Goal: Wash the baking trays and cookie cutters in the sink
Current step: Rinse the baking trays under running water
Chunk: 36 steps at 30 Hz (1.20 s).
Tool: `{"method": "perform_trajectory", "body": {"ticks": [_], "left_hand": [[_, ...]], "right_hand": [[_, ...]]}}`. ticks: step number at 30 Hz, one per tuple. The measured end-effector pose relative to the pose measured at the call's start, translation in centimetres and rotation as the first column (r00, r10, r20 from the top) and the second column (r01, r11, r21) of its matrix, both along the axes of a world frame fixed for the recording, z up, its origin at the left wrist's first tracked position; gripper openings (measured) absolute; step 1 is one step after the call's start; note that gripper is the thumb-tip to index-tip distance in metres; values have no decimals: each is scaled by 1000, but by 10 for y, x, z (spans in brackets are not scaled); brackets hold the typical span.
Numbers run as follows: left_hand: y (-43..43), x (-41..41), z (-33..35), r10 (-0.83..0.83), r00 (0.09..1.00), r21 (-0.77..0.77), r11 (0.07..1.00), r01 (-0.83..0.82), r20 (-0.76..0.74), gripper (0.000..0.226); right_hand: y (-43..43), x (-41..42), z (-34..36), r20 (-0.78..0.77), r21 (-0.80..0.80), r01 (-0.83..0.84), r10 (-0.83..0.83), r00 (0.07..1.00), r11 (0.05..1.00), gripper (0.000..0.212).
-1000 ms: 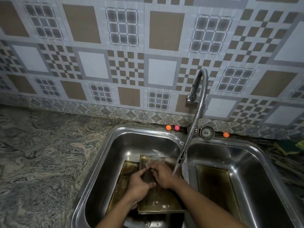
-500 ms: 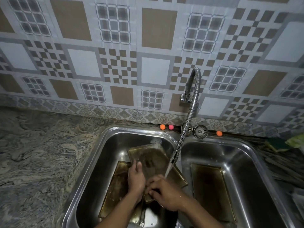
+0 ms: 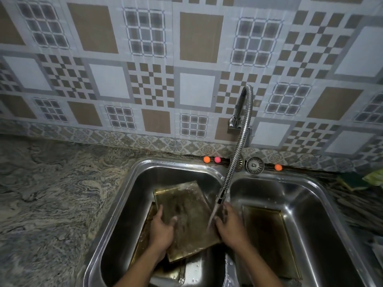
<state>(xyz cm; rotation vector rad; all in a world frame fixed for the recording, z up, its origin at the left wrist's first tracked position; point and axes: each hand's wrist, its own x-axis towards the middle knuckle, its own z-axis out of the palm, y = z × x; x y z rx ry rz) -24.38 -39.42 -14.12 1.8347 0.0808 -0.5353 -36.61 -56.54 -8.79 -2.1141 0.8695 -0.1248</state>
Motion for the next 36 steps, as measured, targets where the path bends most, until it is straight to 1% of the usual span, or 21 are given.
{"method": "perform_trajectory", "body": {"ticks": [1, 2, 3, 4, 5, 6, 7, 9, 10, 11, 13, 16, 18, 20, 21, 23, 25, 27, 29, 32, 36], "left_hand": [[4, 1, -2, -6, 998, -63, 998, 2, -57, 76], [7, 1, -1, -29, 994, -103, 995, 18, -106, 79], [9, 1, -3, -61, 991, -98, 994, 49, -117, 81], [9, 0, -1, -112, 989, -44, 993, 109, -92, 83], [6, 0, -2, -170, 984, 49, 984, 172, -46, 83], [3, -2, 0, -231, 973, 159, 961, 228, 1, 79], [-2, -5, 3, -286, 957, 267, 927, 264, 49, 75], [-11, -13, 18, -357, 919, 362, 889, 280, 167, 67], [-15, -17, 27, -389, 897, 327, 892, 310, 209, 63], [-21, -21, 38, -405, 884, 233, 906, 353, 235, 60], [-32, -32, 65, -444, 876, 12, 893, 450, 187, 55], [-43, -36, 73, -425, 899, -188, 880, 437, 102, 48], [-42, -31, 69, -332, 940, -200, 918, 342, 83, 45], [-36, -28, 67, -264, 961, -158, 949, 274, 84, 50], [-32, -25, 68, -234, 968, -156, 957, 245, 88, 55], [-25, -20, 69, -170, 983, -175, 968, 179, 65, 61], [-19, -12, 67, -116, 993, -213, 970, 118, 24, 62], [-15, -7, 65, -69, 996, -283, 958, 52, -48, 62], [-11, -7, 64, -25, 988, -338, 941, -28, -152, 62], [-7, -11, 54, -26, 950, -372, 923, -96, -310, 62], [-7, -23, 42, -111, 861, -338, 938, -73, -496, 62]], "right_hand": [[0, 0, 7, 6, 323, 61, -66, 998, 945, 42], [1, -1, 11, 8, 581, 100, -129, 992, 808, 36], [5, -4, 17, 23, 727, 93, -160, 987, 680, 29], [8, -7, 22, 50, 808, 72, -189, 981, 585, 27], [11, -9, 24, 83, 824, 51, -210, 974, 564, 29], [14, -9, 23, 123, 805, 36, -225, 967, 593, 29], [16, -8, 18, 158, 749, 31, -224, 962, 661, 29], [19, -6, 8, 192, 604, 37, -190, 963, 796, 28], [22, -5, 4, 200, 513, 31, -155, 967, 858, 26], [26, -5, 2, 203, 407, 4, -94, 975, 914, 24], [35, -4, -2, 191, 248, -62, 14, 982, 967, 25], [50, -5, 3, 199, 256, -195, 146, 969, 947, 41], [55, -5, 6, 212, 262, -271, 219, 952, 926, 42], [55, -5, 4, 236, 295, -311, 247, 940, 903, 39], [53, -5, -1, 249, 321, -301, 226, 942, 898, 38], [48, -4, -12, 228, 315, -186, 116, 967, 931, 32], [39, -3, -25, 173, 248, -54, 11, 985, 967, 30], [26, -3, -34, 113, 228, 17, -44, 993, 974, 44], [16, -4, -32, 99, 322, 69, -106, 989, 944, 54], [10, -10, -18, 60, 466, 129, -176, 982, 876, 48], [1, -20, 4, 24, 488, 159, -195, 980, 858, 38]]}}
